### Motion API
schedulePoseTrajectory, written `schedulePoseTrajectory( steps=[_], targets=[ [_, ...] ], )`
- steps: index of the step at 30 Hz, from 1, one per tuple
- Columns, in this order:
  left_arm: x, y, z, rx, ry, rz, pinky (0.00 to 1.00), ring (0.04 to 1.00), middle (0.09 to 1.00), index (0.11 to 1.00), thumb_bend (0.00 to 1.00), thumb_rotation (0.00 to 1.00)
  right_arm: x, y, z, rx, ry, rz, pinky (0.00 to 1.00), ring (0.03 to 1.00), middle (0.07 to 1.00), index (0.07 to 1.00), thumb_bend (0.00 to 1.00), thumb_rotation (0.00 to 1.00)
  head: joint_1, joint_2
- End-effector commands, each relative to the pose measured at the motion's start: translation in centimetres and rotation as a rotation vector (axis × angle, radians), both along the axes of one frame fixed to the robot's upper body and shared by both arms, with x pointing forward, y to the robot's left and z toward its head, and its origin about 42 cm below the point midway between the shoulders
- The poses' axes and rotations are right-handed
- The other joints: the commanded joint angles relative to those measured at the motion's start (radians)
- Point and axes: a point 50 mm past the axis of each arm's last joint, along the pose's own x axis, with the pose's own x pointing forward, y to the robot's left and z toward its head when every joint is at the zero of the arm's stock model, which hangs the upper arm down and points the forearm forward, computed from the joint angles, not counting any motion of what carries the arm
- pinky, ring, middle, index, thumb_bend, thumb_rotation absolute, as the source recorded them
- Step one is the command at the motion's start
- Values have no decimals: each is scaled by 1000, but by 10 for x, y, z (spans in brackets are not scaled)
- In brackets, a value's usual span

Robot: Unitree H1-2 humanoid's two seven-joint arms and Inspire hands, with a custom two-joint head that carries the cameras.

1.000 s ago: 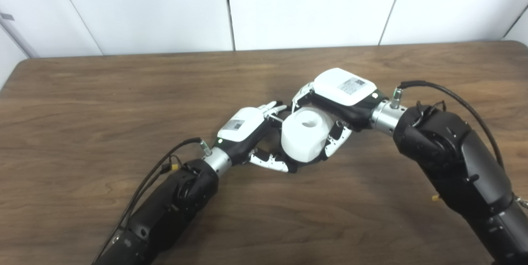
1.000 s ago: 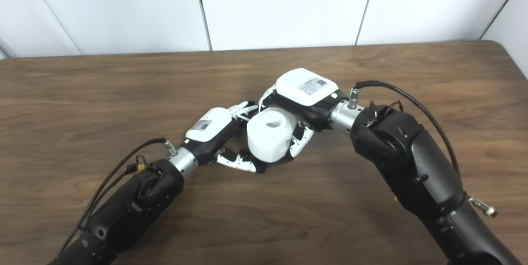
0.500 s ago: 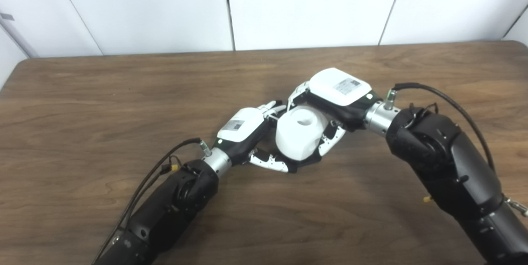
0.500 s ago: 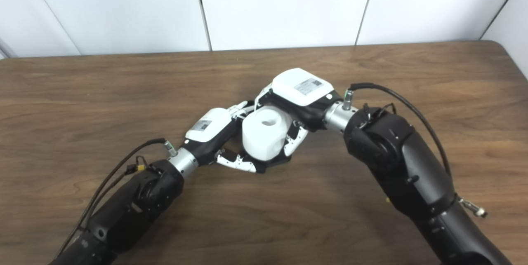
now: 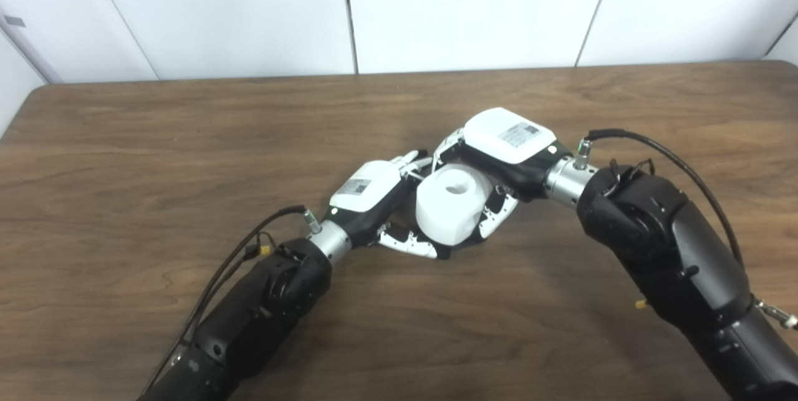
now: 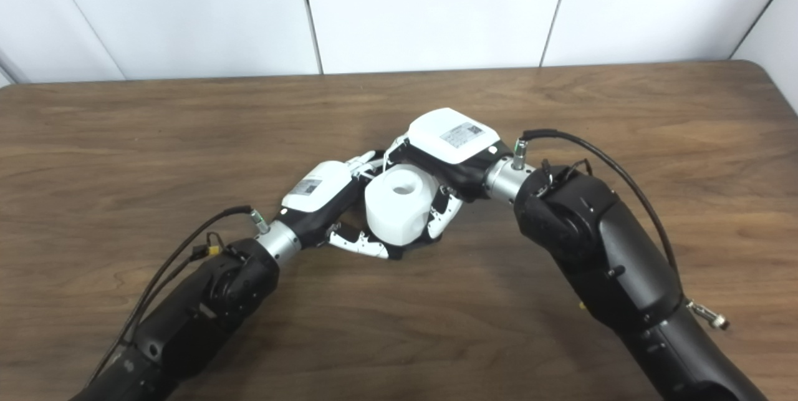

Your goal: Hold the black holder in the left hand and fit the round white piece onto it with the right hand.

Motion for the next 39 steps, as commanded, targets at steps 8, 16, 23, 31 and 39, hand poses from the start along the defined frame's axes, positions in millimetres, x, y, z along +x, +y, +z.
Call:
schedulePoseTrajectory(
  steps=[8, 16, 23, 31, 39],
  targets=[
    [-22, 4, -37, 138, 140, -63, 954, 988, 922, 483, 524, 71, 3, 0, 9, -39, 28, -49, 862, 822, 818, 844, 853, 306, -4, -2],
    [-22, 4, -38, 141, 133, -59, 955, 988, 920, 483, 524, 71, -1, -2, 13, -33, 19, -75, 815, 849, 907, 1000, 1000, 350, -7, -6],
    [-21, 4, -38, 142, 135, -61, 951, 986, 922, 483, 524, 70, 0, -4, 15, -14, -14, -83, 788, 837, 907, 1000, 999, 324, -10, -8],
    [-21, 4, -37, 144, 138, -58, 966, 990, 926, 483, 524, 70, 0, -9, 17, 19, -30, -89, 787, 833, 897, 1000, 986, 311, -9, -7],
    [-19, 5, -40, 133, 132, -56, 948, 984, 921, 483, 524, 70, 1, -14, 21, 37, -32, -98, 808, 844, 895, 1000, 971, 308, -12, -11]
  ],
)
